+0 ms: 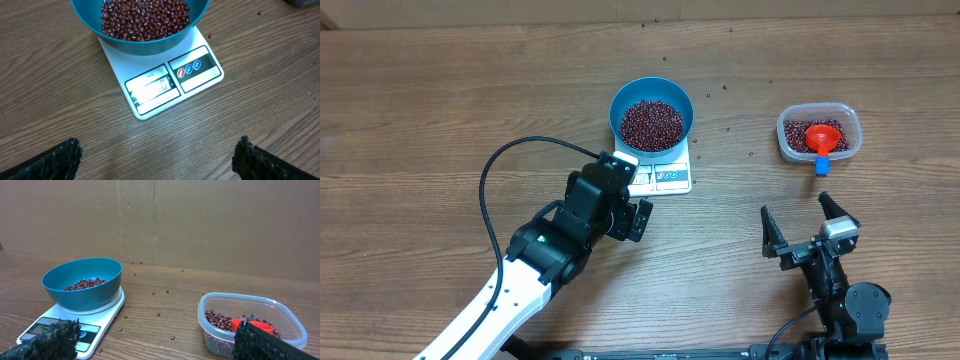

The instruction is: Scoop item into bowl and weigh 150g on scale

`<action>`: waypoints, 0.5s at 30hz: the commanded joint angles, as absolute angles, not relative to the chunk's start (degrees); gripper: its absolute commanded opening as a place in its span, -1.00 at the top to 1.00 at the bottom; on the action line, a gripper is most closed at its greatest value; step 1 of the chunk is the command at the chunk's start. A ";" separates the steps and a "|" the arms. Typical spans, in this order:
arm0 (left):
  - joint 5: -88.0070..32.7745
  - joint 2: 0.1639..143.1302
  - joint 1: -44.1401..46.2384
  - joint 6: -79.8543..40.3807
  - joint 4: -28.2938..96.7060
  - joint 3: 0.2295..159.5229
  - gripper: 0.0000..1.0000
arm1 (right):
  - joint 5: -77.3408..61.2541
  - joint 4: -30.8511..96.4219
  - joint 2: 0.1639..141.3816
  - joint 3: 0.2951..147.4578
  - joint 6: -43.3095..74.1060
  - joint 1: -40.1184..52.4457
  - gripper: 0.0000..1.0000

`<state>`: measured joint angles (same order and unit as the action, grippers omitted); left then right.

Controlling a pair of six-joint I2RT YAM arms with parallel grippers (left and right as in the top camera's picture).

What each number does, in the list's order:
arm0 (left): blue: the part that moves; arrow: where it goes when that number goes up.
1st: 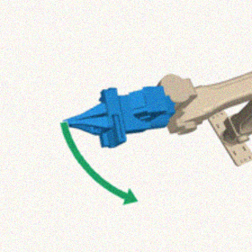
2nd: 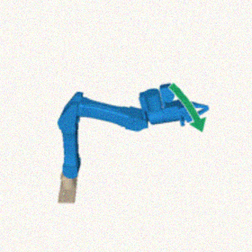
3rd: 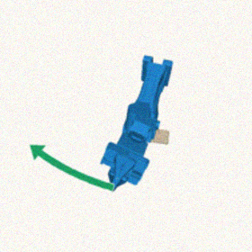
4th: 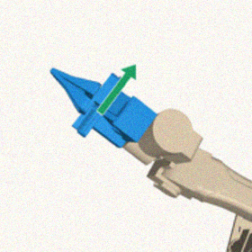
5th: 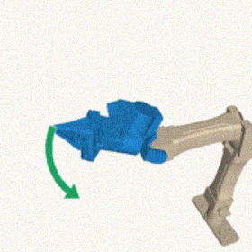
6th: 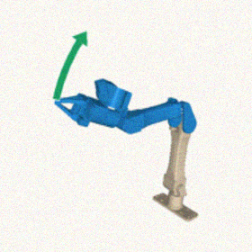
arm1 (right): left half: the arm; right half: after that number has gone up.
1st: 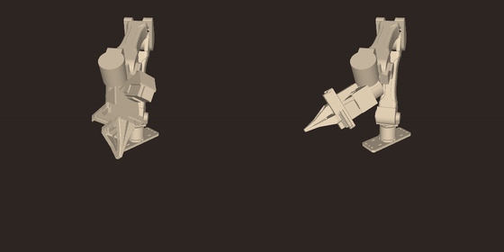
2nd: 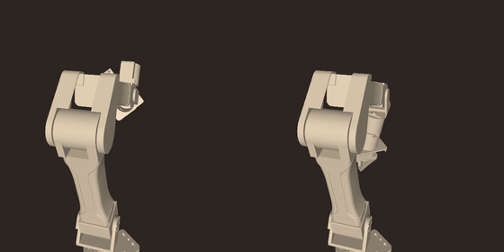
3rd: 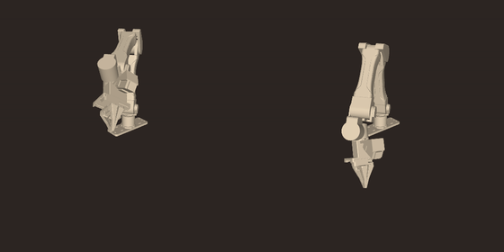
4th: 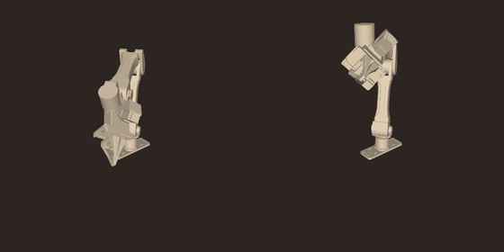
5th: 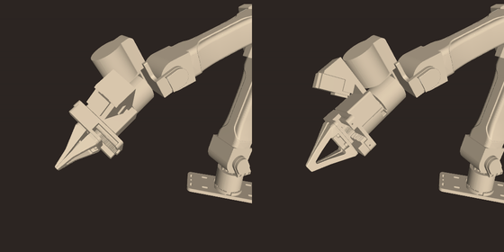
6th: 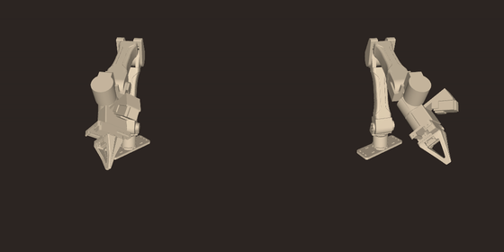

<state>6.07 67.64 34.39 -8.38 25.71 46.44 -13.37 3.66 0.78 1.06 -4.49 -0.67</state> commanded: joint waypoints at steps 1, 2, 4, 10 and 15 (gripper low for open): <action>6.55 67.85 34.04 -7.70 25.69 46.76 -0.99 | -13.72 3.40 0.16 0.45 -4.16 -0.34 -1.00; 6.55 67.88 34.04 -7.70 25.69 46.76 -0.99 | -13.72 3.40 0.16 0.45 -4.16 -0.34 -1.00; 6.57 67.88 34.04 -7.70 25.69 46.76 -0.99 | -13.72 3.40 0.16 0.45 -4.14 -0.34 -1.00; 6.57 67.85 34.04 -7.70 25.69 46.76 -0.99 | -13.72 3.38 0.16 0.45 -4.16 -0.34 -1.00; 6.57 67.88 34.04 -7.68 25.98 46.76 -0.99 | -13.72 3.38 0.16 0.45 -4.16 -0.34 -1.00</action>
<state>6.07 67.64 34.39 -8.38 25.71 46.44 -13.54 3.64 0.78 1.06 -4.47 -0.64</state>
